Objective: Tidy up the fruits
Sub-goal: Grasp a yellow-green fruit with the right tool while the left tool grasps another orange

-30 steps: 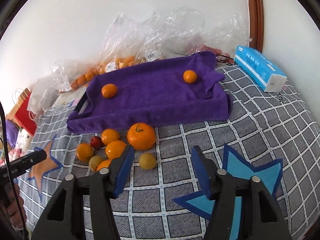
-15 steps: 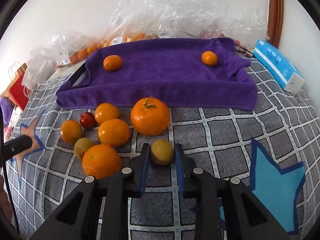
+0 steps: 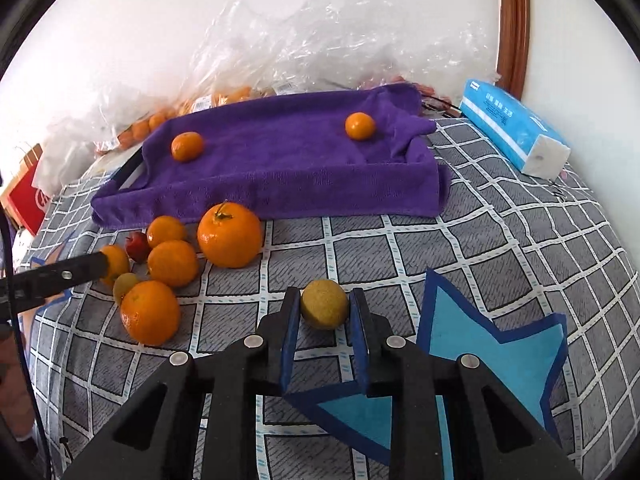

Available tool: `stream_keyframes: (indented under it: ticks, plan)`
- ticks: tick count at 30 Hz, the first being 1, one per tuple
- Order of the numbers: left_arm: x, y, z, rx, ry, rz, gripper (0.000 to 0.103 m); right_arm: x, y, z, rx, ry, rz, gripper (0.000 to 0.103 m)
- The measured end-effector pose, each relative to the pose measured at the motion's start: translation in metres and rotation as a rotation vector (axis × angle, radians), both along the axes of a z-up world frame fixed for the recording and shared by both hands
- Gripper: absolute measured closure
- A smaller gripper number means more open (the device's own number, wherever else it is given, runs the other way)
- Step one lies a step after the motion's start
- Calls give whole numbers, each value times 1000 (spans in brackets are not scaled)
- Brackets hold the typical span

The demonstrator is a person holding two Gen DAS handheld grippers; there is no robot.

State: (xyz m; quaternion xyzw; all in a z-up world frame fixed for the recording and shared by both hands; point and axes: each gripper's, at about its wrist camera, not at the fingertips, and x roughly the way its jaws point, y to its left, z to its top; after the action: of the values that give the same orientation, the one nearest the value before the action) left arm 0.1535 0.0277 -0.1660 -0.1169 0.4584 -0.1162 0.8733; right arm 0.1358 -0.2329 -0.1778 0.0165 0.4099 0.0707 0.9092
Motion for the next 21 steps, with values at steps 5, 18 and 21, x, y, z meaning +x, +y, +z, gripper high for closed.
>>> stream_keyframes:
  ticks: [5,18,21]
  plan:
    - [-6,8,3,-15,-5,8,70,2,-2,-2,4,10,-13,78]
    - [-16,20,-6,65,-83,33,70,-3,-3,-1,10,-8,-24,78]
    - [-19,20,-6,62,-113,29,70,-4,-3,0,10,-12,-22,78]
